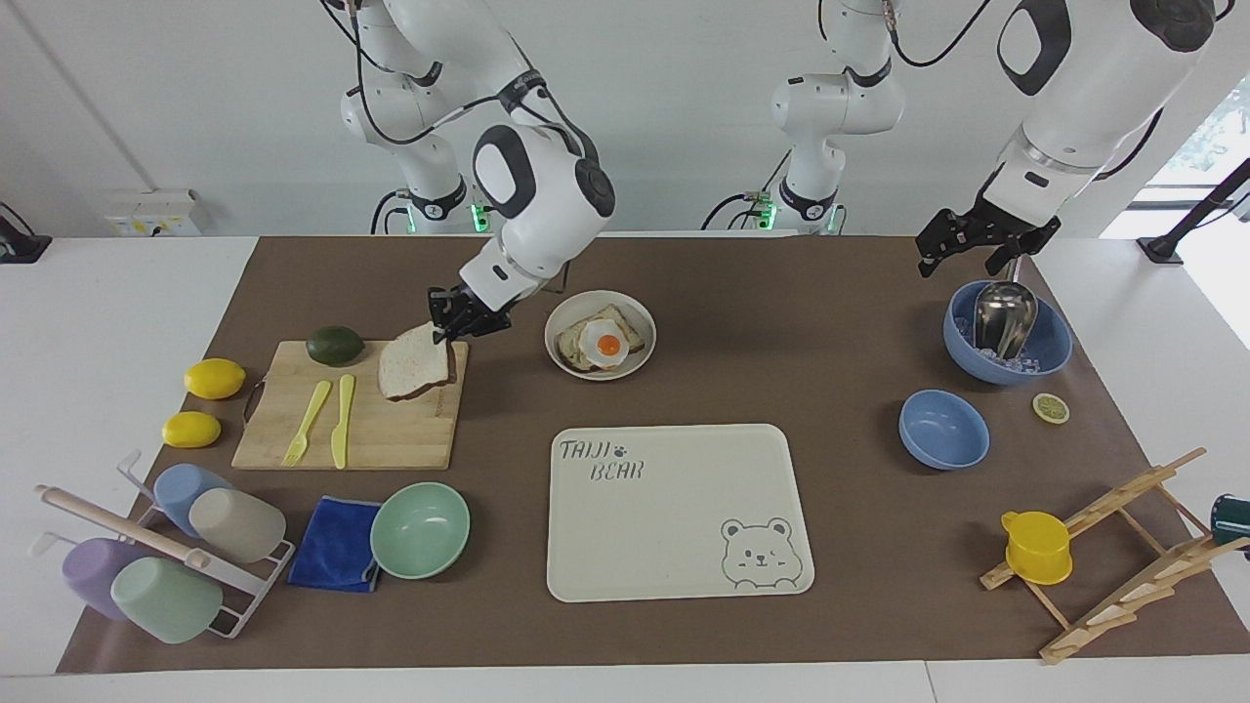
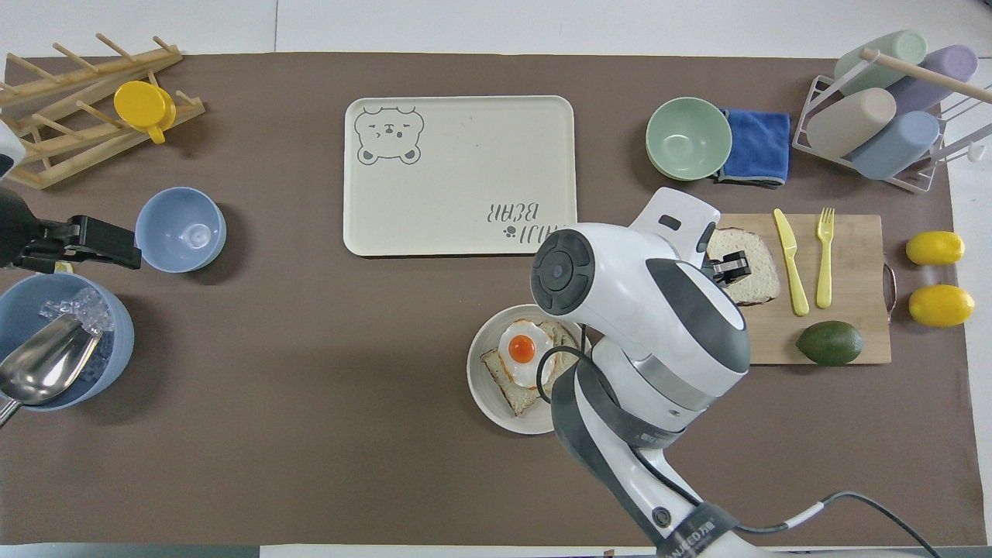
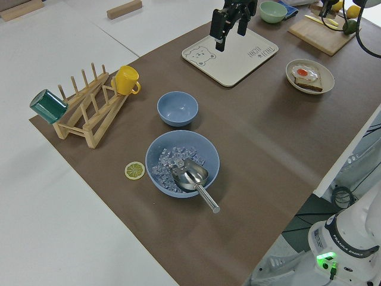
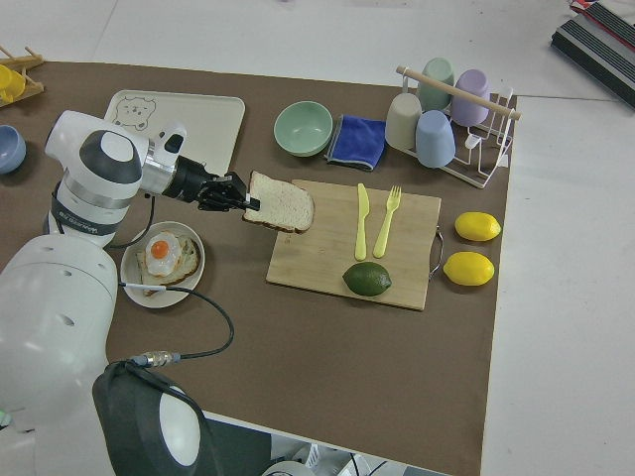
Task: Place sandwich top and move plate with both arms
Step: 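Lift the bread slice with the right gripper and carry it over the plate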
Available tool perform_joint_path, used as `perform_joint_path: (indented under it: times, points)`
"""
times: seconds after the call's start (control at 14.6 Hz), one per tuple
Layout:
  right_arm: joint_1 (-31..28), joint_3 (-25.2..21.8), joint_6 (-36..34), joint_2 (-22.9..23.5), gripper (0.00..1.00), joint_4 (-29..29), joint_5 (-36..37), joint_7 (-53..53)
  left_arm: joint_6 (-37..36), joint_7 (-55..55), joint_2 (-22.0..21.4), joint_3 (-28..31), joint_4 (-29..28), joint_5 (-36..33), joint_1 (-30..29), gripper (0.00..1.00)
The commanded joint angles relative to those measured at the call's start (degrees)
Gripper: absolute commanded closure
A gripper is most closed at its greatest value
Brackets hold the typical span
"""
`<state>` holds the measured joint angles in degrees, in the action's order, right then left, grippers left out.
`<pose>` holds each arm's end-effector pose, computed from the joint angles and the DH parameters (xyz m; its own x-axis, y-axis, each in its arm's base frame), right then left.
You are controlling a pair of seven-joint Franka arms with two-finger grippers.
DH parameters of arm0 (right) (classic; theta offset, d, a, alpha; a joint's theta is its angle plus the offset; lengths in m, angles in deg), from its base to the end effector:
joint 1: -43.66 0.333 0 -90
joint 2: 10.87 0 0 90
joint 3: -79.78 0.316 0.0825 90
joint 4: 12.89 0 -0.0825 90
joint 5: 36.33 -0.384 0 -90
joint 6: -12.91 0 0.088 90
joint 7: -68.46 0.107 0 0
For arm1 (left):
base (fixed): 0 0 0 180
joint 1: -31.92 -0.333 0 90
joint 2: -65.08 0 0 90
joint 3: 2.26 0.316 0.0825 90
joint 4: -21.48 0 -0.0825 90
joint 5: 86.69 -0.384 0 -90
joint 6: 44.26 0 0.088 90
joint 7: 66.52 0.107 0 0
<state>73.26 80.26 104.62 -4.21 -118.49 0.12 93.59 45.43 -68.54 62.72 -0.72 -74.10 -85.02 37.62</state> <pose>0.5138 0.2258 0.4559 0.9777 0.1901 -0.0895 0.2021 -0.7339 0.6484 0.5371 -0.0419 0.6008 0.9973 -0.0375 -0.0626 -0.0358 -0.9990 0.0280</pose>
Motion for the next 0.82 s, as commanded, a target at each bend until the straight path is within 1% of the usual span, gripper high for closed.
perform_joint_path:
  times: [0.0, 0.07, 0.14, 0.21, 0.27, 0.48, 0.62, 0.68, 0.75]
  points:
    - [-0.59, 1.63, -5.46, -3.4, 1.0, 2.76, -2.6, -5.17, 0.57, 0.18, 0.07, -0.22, 0.21, 0.08, -0.34, 0.0]
    - [-0.5, 1.99, -5.13, -3.67, 1.0, 3.03, -4.52, -5.09, 0.57, 0.18, 0.07, -0.13, 0.12, 0.08, -0.34, 0.0]
    - [-0.33, 2.77, -3.83, -3.33, 1.0, 3.64, -8.02, -4.04, 0.57, 0.18, 0.07, -0.22, 0.12, 0.08, -0.34, 0.0]
    - [0.46, 3.56, -0.68, -3.32, 1.0, 3.47, -9.71, -2.47, 0.57, 0.18, 0.07, -0.22, 0.12, 0.08, -0.34, 0.0]
    - [2.03, 3.74, -0.13, -3.41, 1.0, 3.21, -9.81, -1.93, 0.75, 0.18, 0.07, -0.13, 0.12, 0.08, -0.34, 0.0]
    - [7.66, 3.83, -0.91, -2.36, 1.0, 7.14, -10.69, -0.88, 0.84, 0.18, 0.15, -0.22, 0.21, 0.08, -0.34, 0.0]
    - [9.07, 4.45, -2.31, 0.61, 1.0, 12.06, -13.75, 0.44, 0.84, 0.53, 0.07, -0.13, 0.12, -0.01, -0.34, 0.0]
    - [10.9, 4.54, -2.75, 3.24, 1.0, 14.35, -14.12, 2.8, 0.84, 0.7, 0.07, -0.13, 0.12, -0.01, -0.34, 0.0]
    - [11.88, 4.54, -2.15, 5.01, 1.0, 14.54, -14.03, 6.13, 0.84, 0.79, 0.07, -0.13, -0.05, -0.01, -0.34, 0.0]
